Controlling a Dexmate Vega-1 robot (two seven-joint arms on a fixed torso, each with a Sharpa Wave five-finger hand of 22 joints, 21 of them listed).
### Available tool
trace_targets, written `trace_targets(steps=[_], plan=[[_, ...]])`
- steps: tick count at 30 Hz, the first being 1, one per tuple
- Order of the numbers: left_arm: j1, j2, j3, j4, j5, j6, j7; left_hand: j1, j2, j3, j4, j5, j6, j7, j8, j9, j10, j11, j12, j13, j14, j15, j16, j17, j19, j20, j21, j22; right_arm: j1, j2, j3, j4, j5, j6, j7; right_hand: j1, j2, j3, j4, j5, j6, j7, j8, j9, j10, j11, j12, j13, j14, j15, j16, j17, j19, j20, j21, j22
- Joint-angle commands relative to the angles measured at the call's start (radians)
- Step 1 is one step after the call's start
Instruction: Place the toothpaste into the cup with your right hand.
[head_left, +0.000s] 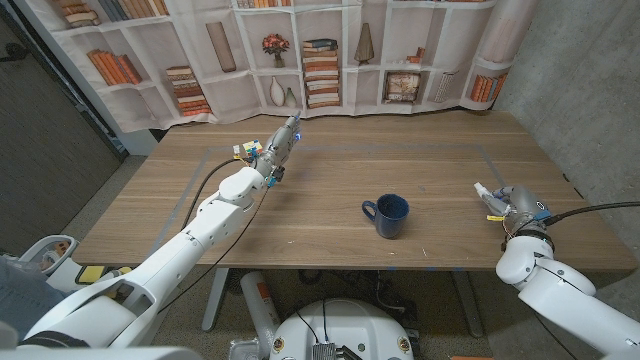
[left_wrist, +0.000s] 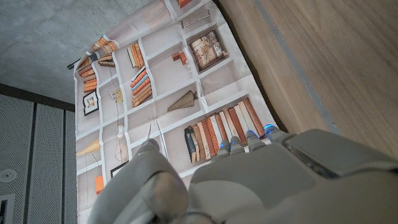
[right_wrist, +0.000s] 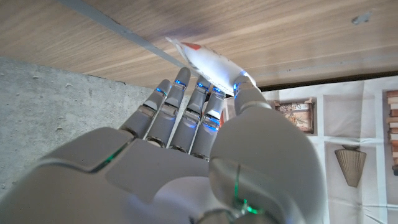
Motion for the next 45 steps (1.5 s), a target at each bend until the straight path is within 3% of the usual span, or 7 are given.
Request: trace_targets(steps=[1, 16, 35, 45], plan=[[0.001, 0.000, -0.003, 0.004, -0.004, -0.009, -0.008, 0.007, 0.010, -0.005, -0.002, 0.000, -0.124, -0.003, -0.002, 0.003, -0.137, -0.006, 0.003, 0.006, -0.175, -0.006, 0.006, 0.002, -0.219, 0.007, 0.004, 0.005, -0.036, 0.009, 0.031, -0.024, -0.013, 0.097, 0.016, 0.008, 0.004, 0.008, -0.001, -0.001, 0.002, -0.008, -0.005, 0.004, 0.002, -0.006, -0.003, -0.001, 0.005, -0.107, -0.001, 0.003, 0.006, -0.047, 0.002, 0.005], [0.007, 0.003, -0.006, -0.004, -0.002, -0.012, -0.001, 0.008, 0.012, -0.007, -0.002, 0.000, -0.124, -0.002, -0.002, 0.003, -0.138, -0.005, 0.002, 0.006, -0.176, -0.006, 0.006, 0.002, -0.221, 0.007, 0.004, 0.005, -0.033, 0.030, 0.028, -0.013, -0.045, 0.163, 0.027, 0.015, 0.003, 0.012, -0.002, -0.006, 0.005, -0.011, -0.010, 0.004, 0.005, -0.015, -0.007, 0.000, -0.003, -0.109, -0.004, 0.003, 0.005, -0.048, 0.001, 0.005], [0.014, 0.008, -0.007, -0.023, 0.003, -0.003, 0.013, 0.009, 0.014, -0.011, -0.002, 0.000, -0.123, -0.003, -0.002, 0.003, -0.139, -0.006, 0.002, 0.006, -0.176, -0.006, 0.006, 0.002, -0.221, 0.008, 0.004, 0.005, -0.050, 0.091, 0.080, 0.038, 0.005, 0.337, 0.059, 0.017, 0.006, 0.015, 0.002, -0.011, 0.010, -0.012, -0.013, 0.005, 0.013, -0.011, -0.009, 0.000, 0.008, -0.112, 0.001, 0.004, 0.007, -0.052, 0.002, 0.006], [0.013, 0.009, -0.005, -0.029, 0.002, 0.004, 0.012, 0.010, 0.015, -0.013, -0.002, 0.000, -0.123, -0.004, -0.002, 0.003, -0.138, -0.007, 0.003, 0.006, -0.175, -0.005, 0.006, 0.002, -0.221, 0.008, 0.005, 0.005, -0.065, 0.113, 0.126, 0.084, 0.077, 0.483, 0.122, 0.019, 0.006, 0.016, 0.003, -0.013, 0.014, -0.012, -0.014, 0.006, 0.011, -0.012, -0.012, 0.000, 0.009, -0.111, 0.001, 0.004, 0.006, -0.053, 0.001, 0.006]])
